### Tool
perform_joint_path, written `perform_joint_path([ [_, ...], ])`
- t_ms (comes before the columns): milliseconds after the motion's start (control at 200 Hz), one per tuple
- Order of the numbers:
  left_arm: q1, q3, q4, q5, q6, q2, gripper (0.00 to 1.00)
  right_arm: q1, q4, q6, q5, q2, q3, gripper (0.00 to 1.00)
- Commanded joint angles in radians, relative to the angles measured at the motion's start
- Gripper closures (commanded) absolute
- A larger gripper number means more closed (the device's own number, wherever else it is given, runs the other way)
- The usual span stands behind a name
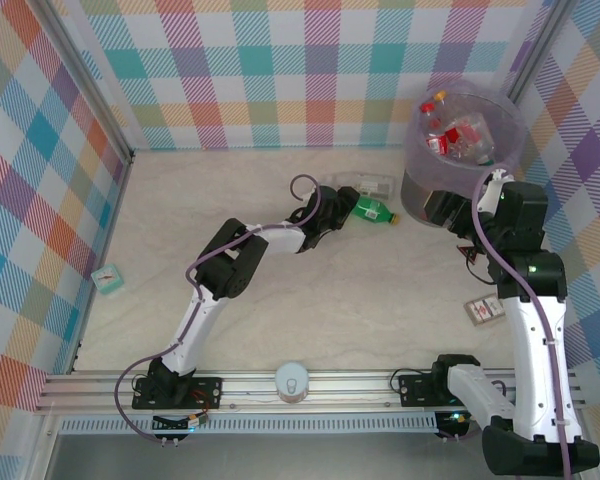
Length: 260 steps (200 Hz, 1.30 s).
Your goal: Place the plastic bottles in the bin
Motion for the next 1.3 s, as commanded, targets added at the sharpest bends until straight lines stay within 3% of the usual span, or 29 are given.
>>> perform_joint_path([
  [0,-0.018,-0.047,-0.020,0.029,-0.018,0.039,0.39,0.004,-0.004,0.001,0.007,-0.005,-0.010,0.09],
  [355,-0.009,-0.287,0.029,0.065,0.118,-0.197,0.45,0.023,-0.015,-0.078,-0.102,-0.007,0.001,0.10],
  [580,0.010,-0.490,0.023,0.095,0.237,-0.430,0.46,0.113,-0.048,-0.202,-0.226,0.048,-0.012,0.12],
  [755,0.030,-0.502,-0.266,0.129,0.430,-0.602,0.46,0.189,0.030,-0.225,-0.312,0.089,-0.093,0.14],
  [855,0.039,-0.521,-0.341,0.144,0.486,-0.691,0.46,0.259,0.070,-0.238,-0.310,0.148,-0.126,0.14],
  [1135,0.044,-0.511,-0.387,0.304,0.537,-0.776,0.46,0.355,0.278,-0.299,-0.318,0.315,-0.198,0.11],
  [1295,0.042,-0.532,-0.341,0.328,0.520,-0.801,0.46,0.376,0.372,-0.289,-0.356,0.390,-0.214,0.04],
])
